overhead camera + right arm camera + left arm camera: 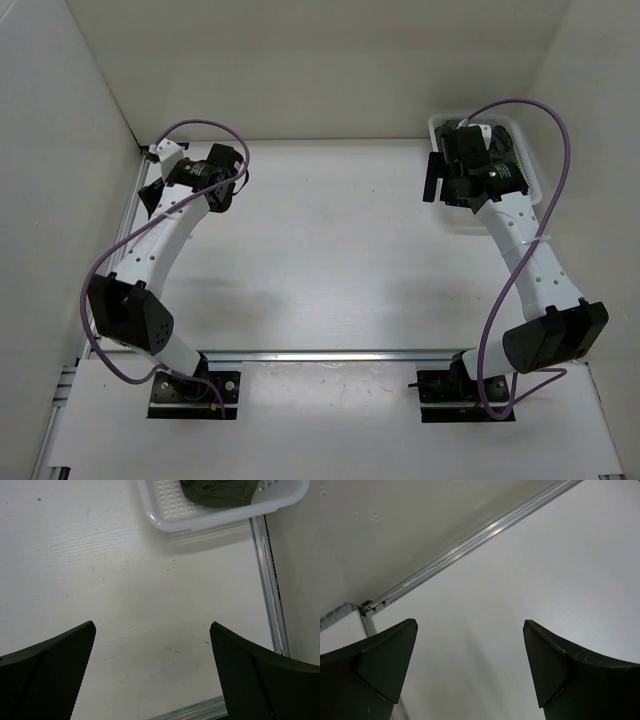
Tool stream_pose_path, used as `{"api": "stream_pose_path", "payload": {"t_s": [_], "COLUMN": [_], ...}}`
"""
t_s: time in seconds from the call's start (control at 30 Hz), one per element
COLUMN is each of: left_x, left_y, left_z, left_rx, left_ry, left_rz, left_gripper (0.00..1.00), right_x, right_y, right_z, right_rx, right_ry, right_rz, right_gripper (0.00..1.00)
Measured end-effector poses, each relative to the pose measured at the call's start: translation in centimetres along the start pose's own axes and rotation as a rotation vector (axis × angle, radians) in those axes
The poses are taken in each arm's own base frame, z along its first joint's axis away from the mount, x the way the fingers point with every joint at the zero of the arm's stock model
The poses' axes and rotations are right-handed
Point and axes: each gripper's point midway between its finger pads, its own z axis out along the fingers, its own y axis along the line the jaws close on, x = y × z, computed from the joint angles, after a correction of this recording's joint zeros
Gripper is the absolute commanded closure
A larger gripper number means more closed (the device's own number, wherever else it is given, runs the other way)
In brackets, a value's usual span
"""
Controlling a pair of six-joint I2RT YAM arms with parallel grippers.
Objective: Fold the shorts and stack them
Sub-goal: Grab the shorts from the pile
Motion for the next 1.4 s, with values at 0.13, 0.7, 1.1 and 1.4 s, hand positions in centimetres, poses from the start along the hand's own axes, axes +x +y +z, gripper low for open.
{"api": "stream_pose_path", "payload": {"t_s": [0.13, 0.7, 1.1, 1.4], "left_x": [-0.4, -1.2, 2.5, 3.1], "left_y": [0.7, -2.2, -3.9, -3.2], "left_z": [-0.9, -6.5, -7.7, -5.9], "left_rx": [0.079, 0.582, 0.699, 0.56], "left_ry": [0.037, 0.136, 0.251, 0.236], "left_rz": [0.131, 0.164, 0.242, 0.246], "left_gripper": [0.01, 0.01, 0.01, 0.01], "right_x": [1.2, -3.4, -9.8, -7.6], "right_y": [0.5, -5.6, -6.4, -4.0], "right_z": [0.6, 7.0, 24.3, 33.4], "right_rx": [-0.024, 0.06, -0.091, -0.224], "right_ry": [0.011, 0.023, 0.072, 0.132], "right_rz": [0.002, 0.249, 0.39, 0.501], "right_gripper": [0.0, 0.08, 0.01, 0.58]}}
